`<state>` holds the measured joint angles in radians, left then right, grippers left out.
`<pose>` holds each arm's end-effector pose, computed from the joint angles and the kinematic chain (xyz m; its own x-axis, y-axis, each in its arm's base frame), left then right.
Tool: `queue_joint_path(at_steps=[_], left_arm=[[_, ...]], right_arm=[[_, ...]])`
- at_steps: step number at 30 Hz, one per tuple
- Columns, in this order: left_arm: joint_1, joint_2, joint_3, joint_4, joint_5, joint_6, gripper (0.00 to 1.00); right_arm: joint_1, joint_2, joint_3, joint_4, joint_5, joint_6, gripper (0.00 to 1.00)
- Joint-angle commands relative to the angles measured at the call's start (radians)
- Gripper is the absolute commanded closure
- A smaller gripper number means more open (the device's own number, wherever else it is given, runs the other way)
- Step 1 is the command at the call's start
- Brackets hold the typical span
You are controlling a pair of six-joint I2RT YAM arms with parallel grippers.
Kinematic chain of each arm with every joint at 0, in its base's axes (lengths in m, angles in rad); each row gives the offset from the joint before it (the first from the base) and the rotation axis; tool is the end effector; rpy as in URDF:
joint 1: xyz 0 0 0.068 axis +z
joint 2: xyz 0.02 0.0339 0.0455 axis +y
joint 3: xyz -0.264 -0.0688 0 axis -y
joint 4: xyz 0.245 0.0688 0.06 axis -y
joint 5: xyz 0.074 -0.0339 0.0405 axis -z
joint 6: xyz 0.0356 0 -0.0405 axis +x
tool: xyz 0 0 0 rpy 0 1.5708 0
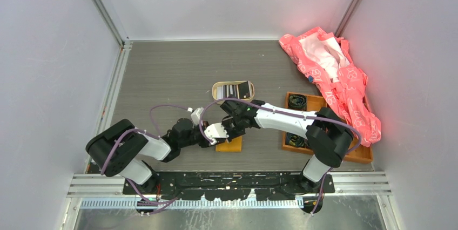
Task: Put the credit cards into the card holder
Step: Close the card holder at the center of the board.
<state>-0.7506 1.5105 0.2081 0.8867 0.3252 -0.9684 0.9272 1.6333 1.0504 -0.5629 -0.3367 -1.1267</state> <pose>0.1571 -0.1621 0.1132 -0.8760 -0.2506 -0.4120 0.2440 0.5066 -0.8269 0.1817 0.2618 0.1942 0.5207 -0.7262 -0.4489 -0.8532 -0.4616 -0.2430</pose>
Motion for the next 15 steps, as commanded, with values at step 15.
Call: queue_joint_path(at_steps=[15], left_arm=[[-0.001, -0.102, 0.035, -0.091, 0.073, -0.007, 0.89]], right_arm=[[0.01, -0.039, 0.003, -0.008, -0.036, -0.003, 0.99]])
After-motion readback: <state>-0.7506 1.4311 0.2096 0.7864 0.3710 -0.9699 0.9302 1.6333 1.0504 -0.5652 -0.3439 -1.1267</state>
